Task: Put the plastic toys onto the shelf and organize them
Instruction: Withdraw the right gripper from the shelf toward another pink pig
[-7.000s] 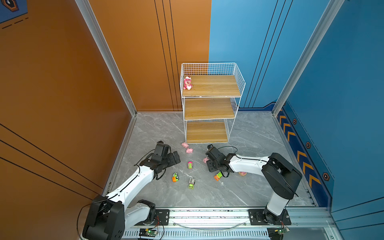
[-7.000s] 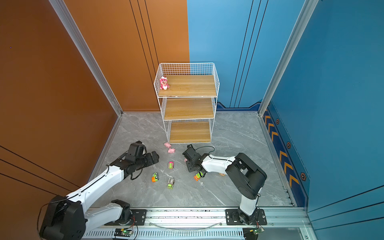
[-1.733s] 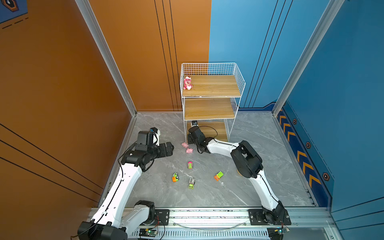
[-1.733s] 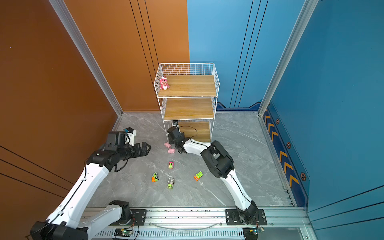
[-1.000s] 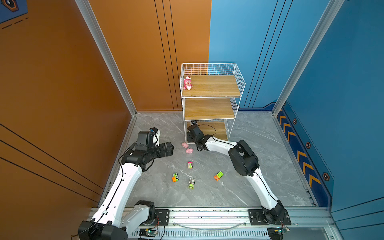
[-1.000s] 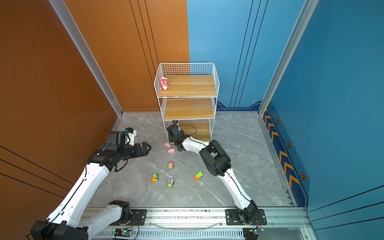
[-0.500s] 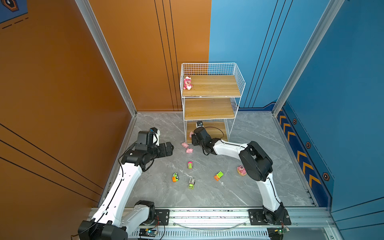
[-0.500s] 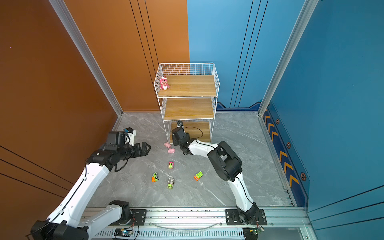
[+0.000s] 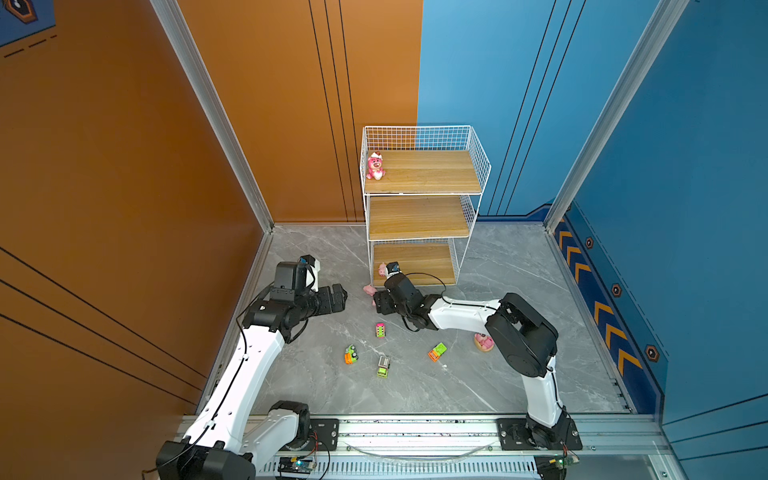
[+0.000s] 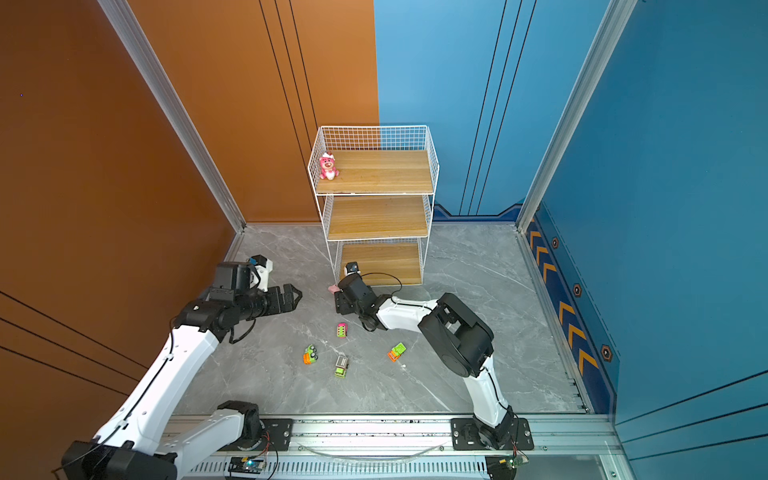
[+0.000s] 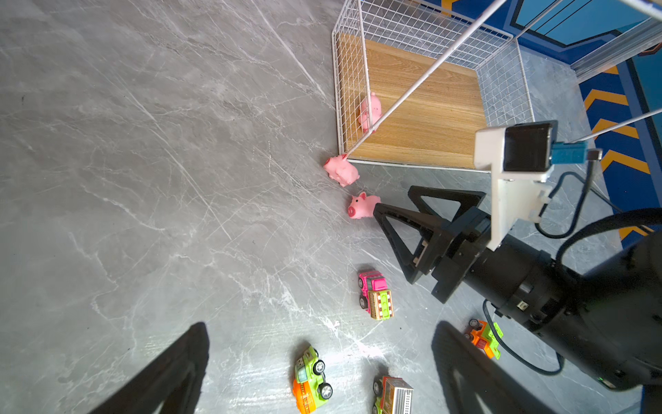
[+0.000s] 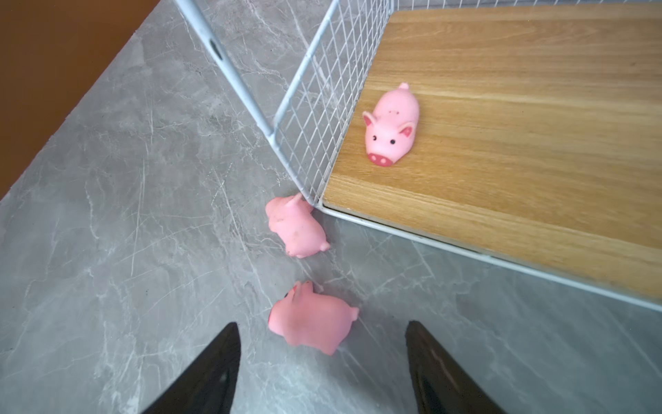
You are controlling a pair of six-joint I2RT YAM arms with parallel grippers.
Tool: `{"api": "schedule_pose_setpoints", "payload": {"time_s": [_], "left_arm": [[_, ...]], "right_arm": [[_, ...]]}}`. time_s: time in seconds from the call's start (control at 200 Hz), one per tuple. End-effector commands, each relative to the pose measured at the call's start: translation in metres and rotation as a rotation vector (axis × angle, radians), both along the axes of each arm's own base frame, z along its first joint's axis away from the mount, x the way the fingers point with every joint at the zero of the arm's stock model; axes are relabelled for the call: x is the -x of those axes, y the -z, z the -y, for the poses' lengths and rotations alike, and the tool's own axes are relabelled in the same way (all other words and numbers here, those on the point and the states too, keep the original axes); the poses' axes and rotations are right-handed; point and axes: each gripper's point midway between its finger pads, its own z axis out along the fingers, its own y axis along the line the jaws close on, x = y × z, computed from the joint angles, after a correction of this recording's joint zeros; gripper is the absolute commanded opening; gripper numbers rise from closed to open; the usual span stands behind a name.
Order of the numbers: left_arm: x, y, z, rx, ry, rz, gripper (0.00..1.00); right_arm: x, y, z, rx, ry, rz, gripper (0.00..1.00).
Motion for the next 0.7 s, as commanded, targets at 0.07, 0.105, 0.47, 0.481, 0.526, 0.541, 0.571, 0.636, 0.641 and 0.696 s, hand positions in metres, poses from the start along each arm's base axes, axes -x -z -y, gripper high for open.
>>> {"api": "schedule_pose_setpoints", "payload": {"time_s": [0.07,0.105,0.47,0.481,0.526,0.541,0.571,0.636,0.641,0.696], "left_arm": [[0.001,0.007,-0.001,0.011,-0.003,-0.015,0.98],[0.001,0.006,-0.001,0.012,-0.004,-0.014,0.98],[0.001,0.006,-0.001,0.014,-0.003,-0.015,0.98],[0.001,0.006,0.0,0.014,-0.003,-0.015,0.98],[0.001,0.006,0.0,0.014,-0.001,-0.016,0.98],[0.001,0.006,-0.001,0.014,-0.003,-0.014,0.98],[0.001,0.006,0.0,0.014,-0.003,-0.015,0.98],[0.001,0.006,0.0,0.014,-0.001,-0.015,0.98],[0.001,0.007,0.0,0.013,-0.001,-0.016,0.98],[0.001,0.007,0.0,0.012,-0.002,-0.015,0.98]], "right_arm": [[-0.001,0.023,-0.011,-0.031,0.016,-0.078,0.7],[0.0,0.025,-0.012,-0.026,0.015,-0.085,0.7],[-0.002,0.045,-0.009,0.021,0.024,-0.101,0.58],[-0.002,0.044,-0.009,0.02,0.024,-0.1,0.58],[-0.003,0.045,-0.009,0.023,0.021,-0.097,0.55],[-0.003,0.045,-0.008,0.024,0.021,-0.097,0.54],[-0.003,0.044,-0.008,0.023,0.021,-0.095,0.52],[-0.003,0.042,-0.009,0.011,0.014,-0.092,0.44],[-0.002,0.042,-0.009,0.009,0.013,-0.092,0.44],[-0.001,0.04,-0.007,0.002,0.013,-0.09,0.4]]}}
